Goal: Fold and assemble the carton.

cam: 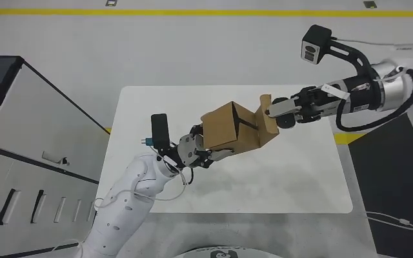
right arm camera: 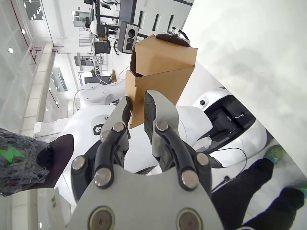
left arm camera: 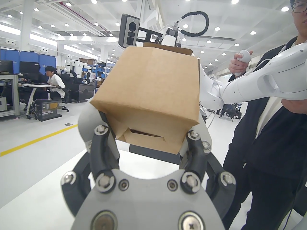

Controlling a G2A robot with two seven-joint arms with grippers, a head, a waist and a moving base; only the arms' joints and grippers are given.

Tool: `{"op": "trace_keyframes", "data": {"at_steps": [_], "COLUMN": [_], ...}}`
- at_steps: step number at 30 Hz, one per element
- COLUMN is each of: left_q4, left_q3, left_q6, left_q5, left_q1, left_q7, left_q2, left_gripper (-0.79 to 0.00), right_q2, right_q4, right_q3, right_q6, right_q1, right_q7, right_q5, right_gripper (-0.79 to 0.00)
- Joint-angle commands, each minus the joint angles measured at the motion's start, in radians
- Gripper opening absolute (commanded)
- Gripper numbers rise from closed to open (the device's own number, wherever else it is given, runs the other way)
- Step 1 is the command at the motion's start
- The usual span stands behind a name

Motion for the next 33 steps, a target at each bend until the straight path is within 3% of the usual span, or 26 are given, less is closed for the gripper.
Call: {"op": "trace_keyframes", "data": {"at_steps": [1, 11, 14, 33], "left_q4": [-0.001, 0.0, -0.002, -0.009], "left_q3": [-0.001, 0.002, 0.002, 0.001], "left_q6": [0.0, 0.004, 0.005, 0.006], "left_q5": [0.005, 0.021, 0.025, 0.038], "left_q1": [0.0, -0.001, 0.001, 0.001], "left_q7": [-0.001, 0.002, 0.006, 0.006], "left_q2": [0.0, 0.001, 0.001, 0.005], "left_gripper": [-0.785, -0.785, -0.785, -0.785], "right_q2": [0.008, 0.038, 0.04, 0.014], "right_q4": [0.0, 0.017, 0.025, 0.064], "right_q3": [-0.014, -0.104, -0.134, -0.28], "right_q6": [-0.001, -0.013, -0.017, -0.021], "right_q1": [0.012, 0.094, 0.122, 0.243], "right_q7": [0.001, 0.013, 0.017, 0.021], "right_q5": [0.006, 0.018, 0.023, 0.038], "right_gripper": [-0.671, -0.736, -0.723, -0.785]}}
